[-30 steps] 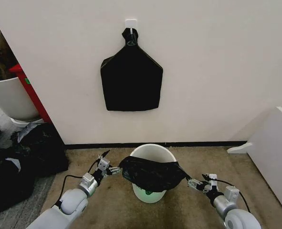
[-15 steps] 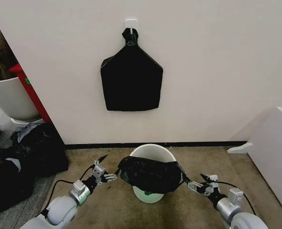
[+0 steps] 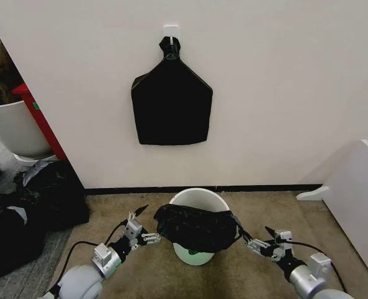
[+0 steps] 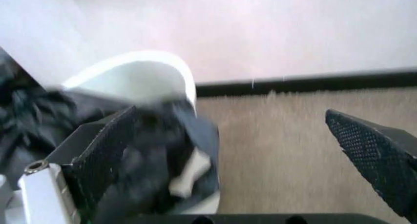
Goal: Place the garbage bag over the trash bin.
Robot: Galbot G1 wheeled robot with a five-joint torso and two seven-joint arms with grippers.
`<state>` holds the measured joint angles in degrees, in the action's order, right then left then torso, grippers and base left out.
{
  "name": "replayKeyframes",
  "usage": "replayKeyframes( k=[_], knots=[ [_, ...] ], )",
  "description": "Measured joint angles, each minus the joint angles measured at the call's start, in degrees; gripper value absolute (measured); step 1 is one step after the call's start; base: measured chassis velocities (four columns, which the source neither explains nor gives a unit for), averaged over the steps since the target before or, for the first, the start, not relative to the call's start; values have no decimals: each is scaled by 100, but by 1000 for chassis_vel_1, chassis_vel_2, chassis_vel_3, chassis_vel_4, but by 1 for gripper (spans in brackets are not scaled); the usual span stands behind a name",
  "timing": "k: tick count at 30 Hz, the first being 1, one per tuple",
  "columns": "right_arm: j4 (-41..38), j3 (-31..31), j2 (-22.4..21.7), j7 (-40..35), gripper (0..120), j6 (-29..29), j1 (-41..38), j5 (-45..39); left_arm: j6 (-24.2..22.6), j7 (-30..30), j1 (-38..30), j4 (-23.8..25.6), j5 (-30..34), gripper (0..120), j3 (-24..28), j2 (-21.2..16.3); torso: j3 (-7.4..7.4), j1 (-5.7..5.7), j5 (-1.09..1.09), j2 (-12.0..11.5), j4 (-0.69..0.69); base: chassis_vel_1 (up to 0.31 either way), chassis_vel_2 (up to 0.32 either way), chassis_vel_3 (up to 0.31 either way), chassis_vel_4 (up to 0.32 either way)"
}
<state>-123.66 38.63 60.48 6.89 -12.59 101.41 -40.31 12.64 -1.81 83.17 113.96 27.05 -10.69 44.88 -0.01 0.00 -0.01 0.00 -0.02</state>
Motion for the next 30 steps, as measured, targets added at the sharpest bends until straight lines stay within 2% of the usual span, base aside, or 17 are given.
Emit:
replayKeyframes(
  k=[3,6,7,10,13,14,17,19,20,24,26,27,28,29,30],
  knots=[
    [-243,164,-436,-250,100,-228,-241,-388,-262,342,488,495,386,100,-613,12,0,0,2,0,1,0,0,0,0],
    [-342,249,-972,-416,100,-726,-698,-863,-712,553,1263,1177,751,100,-1366,106,0,0,2,0,2,0,0,0,0],
    [-342,249,-972,-416,100,-726,-698,-863,-712,553,1263,1177,751,100,-1366,106,0,0,2,0,2,0,0,0,0],
    [-204,99,-1471,-445,100,-1327,-1400,-1185,-1012,624,2017,1819,912,100,-2155,376,1,0,2,0,4,0,0,0,0],
    [112,-207,-1822,-408,100,-1884,-2262,-1575,-1220,631,2645,2244,975,100,-2768,785,1,0,4,0,2,0,0,0,0],
    [112,-207,-1822,-408,100,-1884,-2262,-1575,-1220,631,2645,2244,975,100,-2768,785,1,0,4,0,2,0,0,0,0],
    [448,-549,-2023,-354,100,-2628,-3214,-2029,-1422,468,3142,2427,965,100,-3238,1130,1,0,3,0,3,0,0,0,0],
    [642,-868,-2099,-340,100,-2879,-3711,-2140,-1534,406,3285,2470,963,100,-3398,1285,1,0,1,0,4,0,0,0,0],
    [811,-1188,-2153,-313,100,-2955,-4081,-2182,-1640,392,3363,2507,987,100,-3513,1395,1,0,0,0,4,0,0,0,0],
    [947,-1489,-2185,-287,100,-2976,-4368,-2200,-1727,380,3410,2538,1022,100,-3595,1477,1,0,1,0,1,0,0,0,0],
    [1141,-1971,-2213,-275,100,-2995,-4776,-2216,-1826,378,3454,2585,1072,100,-3677,1570,1,0,2,0,3,0,0,0,0],
    [1141,-1971,-2213,-275,100,-2995,-4776,-2216,-1826,378,3454,2585,1072,100,-3677,1570,1,0,2,0,3,0,0,0,0],
    [1485,-2825,-2313,-173,100,-2999,-5532,-2303,-1968,390,3483,2641,1098,100,-3759,1680,2,0,4,0,3,0,0,0,0],
    [1485,-2825,-2313,-173,100,-2999,-5532,-2303,-1968,390,3483,2641,1098,100,-3759,1680,2,0,4,0,3,0,0,0,0],
    [1696,-3297,-2388,-23,100,-2998,-5969,-2296,-2006,405,3477,2663,1088,100,-3768,1738,1,0,-4,0,3,0,0,0,0]
  ],
)
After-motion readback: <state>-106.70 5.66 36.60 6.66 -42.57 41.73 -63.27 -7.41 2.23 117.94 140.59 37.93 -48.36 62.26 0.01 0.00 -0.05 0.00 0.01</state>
